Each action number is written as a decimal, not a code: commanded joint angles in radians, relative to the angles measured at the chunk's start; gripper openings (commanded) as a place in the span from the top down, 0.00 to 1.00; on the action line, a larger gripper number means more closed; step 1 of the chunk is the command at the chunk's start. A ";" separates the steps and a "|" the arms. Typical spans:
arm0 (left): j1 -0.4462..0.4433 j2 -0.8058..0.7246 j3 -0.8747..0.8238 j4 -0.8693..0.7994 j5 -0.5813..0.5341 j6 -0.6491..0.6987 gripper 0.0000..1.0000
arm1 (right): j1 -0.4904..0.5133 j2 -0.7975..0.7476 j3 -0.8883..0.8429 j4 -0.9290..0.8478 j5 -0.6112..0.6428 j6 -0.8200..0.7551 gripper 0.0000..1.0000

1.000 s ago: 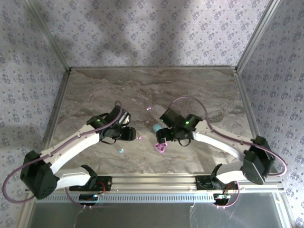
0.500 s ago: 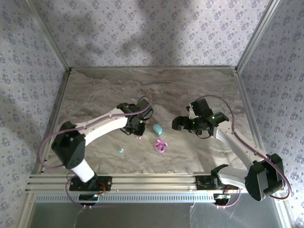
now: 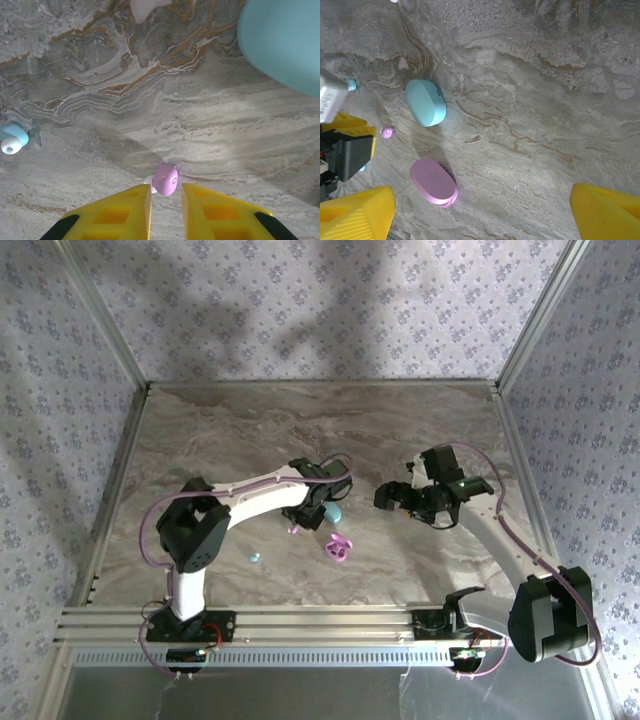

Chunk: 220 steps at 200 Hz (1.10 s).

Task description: Insert the wireless bluetooth earbuds into the charging case

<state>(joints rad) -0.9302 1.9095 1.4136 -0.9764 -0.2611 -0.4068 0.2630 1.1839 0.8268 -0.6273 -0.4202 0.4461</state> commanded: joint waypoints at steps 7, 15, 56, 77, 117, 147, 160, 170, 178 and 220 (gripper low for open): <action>-0.012 0.031 0.031 -0.065 -0.058 0.006 0.77 | -0.026 -0.003 -0.015 -0.015 -0.045 -0.043 0.08; -0.014 0.035 0.030 -0.067 -0.063 0.001 0.78 | -0.030 -0.005 -0.017 -0.018 -0.048 -0.047 0.08; -0.030 0.046 0.006 -0.059 -0.072 -0.016 0.79 | -0.053 -0.015 -0.028 -0.030 -0.066 -0.063 0.07; -0.036 0.055 0.002 -0.054 -0.071 -0.020 0.78 | -0.059 -0.022 -0.031 -0.034 -0.071 -0.066 0.07; -0.041 0.078 0.010 -0.061 -0.082 -0.021 0.77 | -0.064 -0.035 -0.043 -0.037 -0.077 -0.067 0.07; -0.041 0.090 0.006 -0.065 -0.096 -0.025 0.77 | -0.068 -0.041 -0.048 -0.043 -0.076 -0.069 0.07; -0.041 0.097 0.006 -0.067 -0.099 -0.026 0.77 | -0.069 -0.043 -0.048 -0.045 -0.077 -0.071 0.07; -0.041 0.103 0.007 -0.067 -0.099 -0.026 0.76 | -0.070 -0.043 -0.048 -0.046 -0.077 -0.071 0.07; -0.041 0.107 0.006 -0.067 -0.100 -0.024 0.76 | -0.070 -0.044 -0.049 -0.048 -0.078 -0.072 0.07; -0.041 0.114 0.003 -0.074 -0.112 -0.023 0.76 | -0.072 -0.048 -0.053 -0.049 -0.078 -0.069 0.07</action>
<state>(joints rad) -0.9653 2.0125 1.4166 -1.0039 -0.3428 -0.4198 0.1982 1.1542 0.7872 -0.6498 -0.4805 0.3977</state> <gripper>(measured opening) 0.235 0.933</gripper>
